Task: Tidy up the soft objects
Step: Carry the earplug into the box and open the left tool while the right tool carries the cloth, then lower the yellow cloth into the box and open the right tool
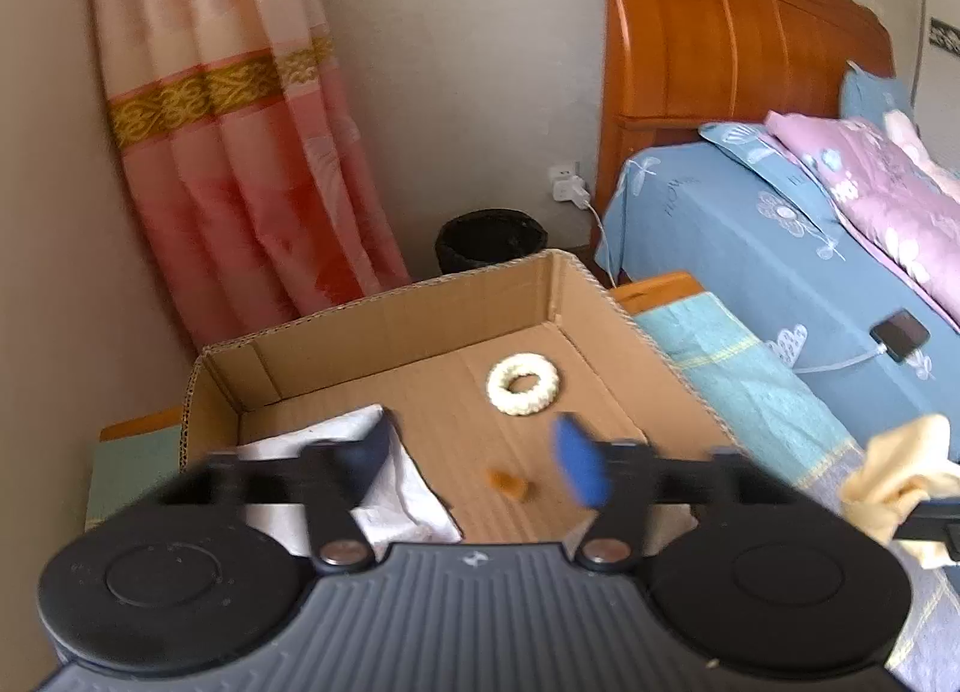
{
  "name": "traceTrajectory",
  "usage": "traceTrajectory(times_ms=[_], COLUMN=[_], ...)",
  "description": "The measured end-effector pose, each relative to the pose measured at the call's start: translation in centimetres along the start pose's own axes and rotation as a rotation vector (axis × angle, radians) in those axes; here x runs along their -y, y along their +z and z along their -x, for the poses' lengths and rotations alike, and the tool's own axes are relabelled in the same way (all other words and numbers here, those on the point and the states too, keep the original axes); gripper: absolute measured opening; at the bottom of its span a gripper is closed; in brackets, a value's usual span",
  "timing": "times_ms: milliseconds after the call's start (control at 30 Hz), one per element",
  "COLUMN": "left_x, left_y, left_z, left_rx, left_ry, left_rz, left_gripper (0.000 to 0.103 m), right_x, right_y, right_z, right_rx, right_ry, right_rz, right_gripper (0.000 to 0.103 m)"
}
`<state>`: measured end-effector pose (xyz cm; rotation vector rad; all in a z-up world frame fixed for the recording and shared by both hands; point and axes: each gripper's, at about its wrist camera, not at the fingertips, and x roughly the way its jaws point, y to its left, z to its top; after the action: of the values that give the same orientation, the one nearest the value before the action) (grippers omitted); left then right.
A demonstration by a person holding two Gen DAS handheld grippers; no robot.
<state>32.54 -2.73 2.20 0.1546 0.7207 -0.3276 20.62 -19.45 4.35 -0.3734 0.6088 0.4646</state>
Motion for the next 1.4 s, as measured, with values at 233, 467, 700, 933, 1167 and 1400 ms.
traceTrajectory(times_ms=[233,467,700,933,1167,1400], left_x=[-0.5,-0.6,-1.3,-2.0,-2.0,-0.8], left_y=[-1.2,-2.3,-3.6,-4.3,-4.6,-5.0], left_z=[1.6,3.5,6.3,7.4,7.8,9.4], left_rx=[-0.061,-0.083,-0.073,-0.06,-0.059,-0.055], left_ry=[-0.019,0.003,0.002,-0.005,-0.009,0.005], left_rz=[-0.047,-0.087,-0.085,-0.081,-0.067,-0.077], left_gripper=[0.085,0.086,0.091,0.093,0.095,0.095], right_x=[0.7,1.1,0.7,0.7,1.3,1.7], right_y=[0.7,2.7,5.7,8.9,8.8,7.7], right_z=[-1.6,-3.3,-6.6,-11.6,-12.5,-9.2], right_rx=[-0.031,-0.036,-0.057,-0.106,-0.083,-0.08], right_ry=[0.006,0.008,0.008,-0.021,-0.031,-0.05], right_rz=[-0.027,-0.053,-0.065,-0.094,-0.173,-0.215], right_gripper=[0.009,0.009,0.009,0.019,0.103,0.103])
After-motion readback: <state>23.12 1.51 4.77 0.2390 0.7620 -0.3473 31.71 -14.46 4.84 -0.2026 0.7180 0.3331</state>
